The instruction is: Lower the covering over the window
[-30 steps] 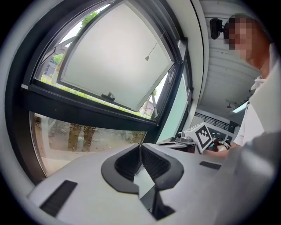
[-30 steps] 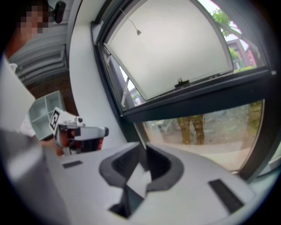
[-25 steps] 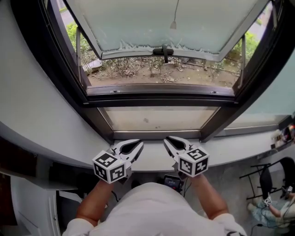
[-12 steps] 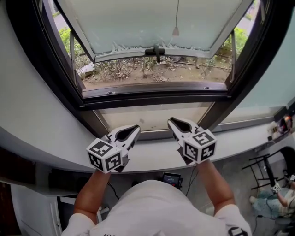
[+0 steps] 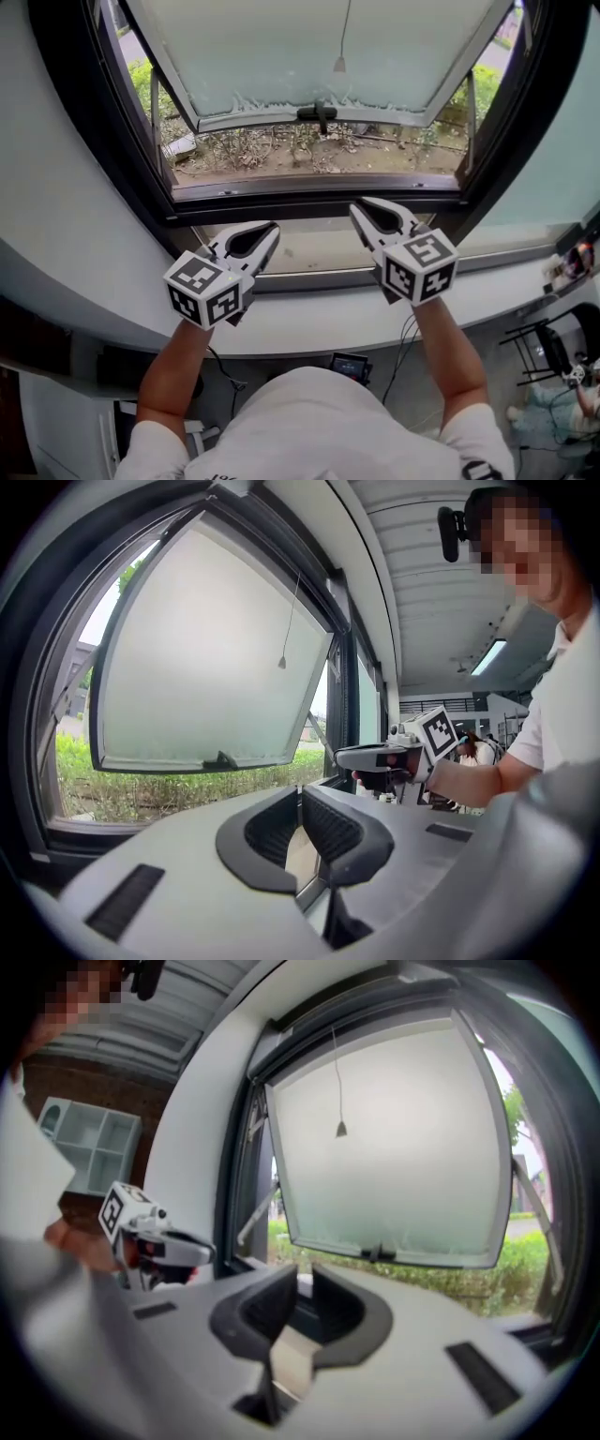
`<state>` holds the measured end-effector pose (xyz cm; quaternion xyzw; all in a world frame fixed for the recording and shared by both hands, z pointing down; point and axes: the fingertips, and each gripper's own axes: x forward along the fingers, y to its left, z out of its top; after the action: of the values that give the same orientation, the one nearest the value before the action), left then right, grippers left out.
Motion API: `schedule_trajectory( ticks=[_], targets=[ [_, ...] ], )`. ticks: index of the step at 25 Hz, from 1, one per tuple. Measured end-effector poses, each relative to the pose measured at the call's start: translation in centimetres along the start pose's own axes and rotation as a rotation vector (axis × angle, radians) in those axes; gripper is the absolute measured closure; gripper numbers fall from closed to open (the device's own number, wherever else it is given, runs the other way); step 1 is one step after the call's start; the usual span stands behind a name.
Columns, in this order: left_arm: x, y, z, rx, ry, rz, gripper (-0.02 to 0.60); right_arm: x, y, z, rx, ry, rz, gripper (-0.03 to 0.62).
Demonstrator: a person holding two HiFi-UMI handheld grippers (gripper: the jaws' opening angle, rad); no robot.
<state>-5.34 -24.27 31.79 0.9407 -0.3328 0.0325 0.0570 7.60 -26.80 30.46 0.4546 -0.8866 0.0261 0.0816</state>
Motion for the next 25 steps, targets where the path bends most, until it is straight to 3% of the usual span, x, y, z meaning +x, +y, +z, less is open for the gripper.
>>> schedule_trajectory(
  ticks=[6,14,25],
  targets=[
    [0.9,1.0,3.6,0.091,-0.031,0.026,0.551,1.2,-1.1,6.2,-0.114,-0.07,-0.025,0.539],
    [2.1,1.3,8.1,0.148,-0.085,0.043,0.551,1.0,-3.1,14.3,-0.195,-0.198,-0.106,0.539],
    [3.1,1.4,12.3,0.2,-0.138,0.027,0.551,2.1,-3.8,18.1,-0.237,-0.228,-0.132,0.53]
  ],
)
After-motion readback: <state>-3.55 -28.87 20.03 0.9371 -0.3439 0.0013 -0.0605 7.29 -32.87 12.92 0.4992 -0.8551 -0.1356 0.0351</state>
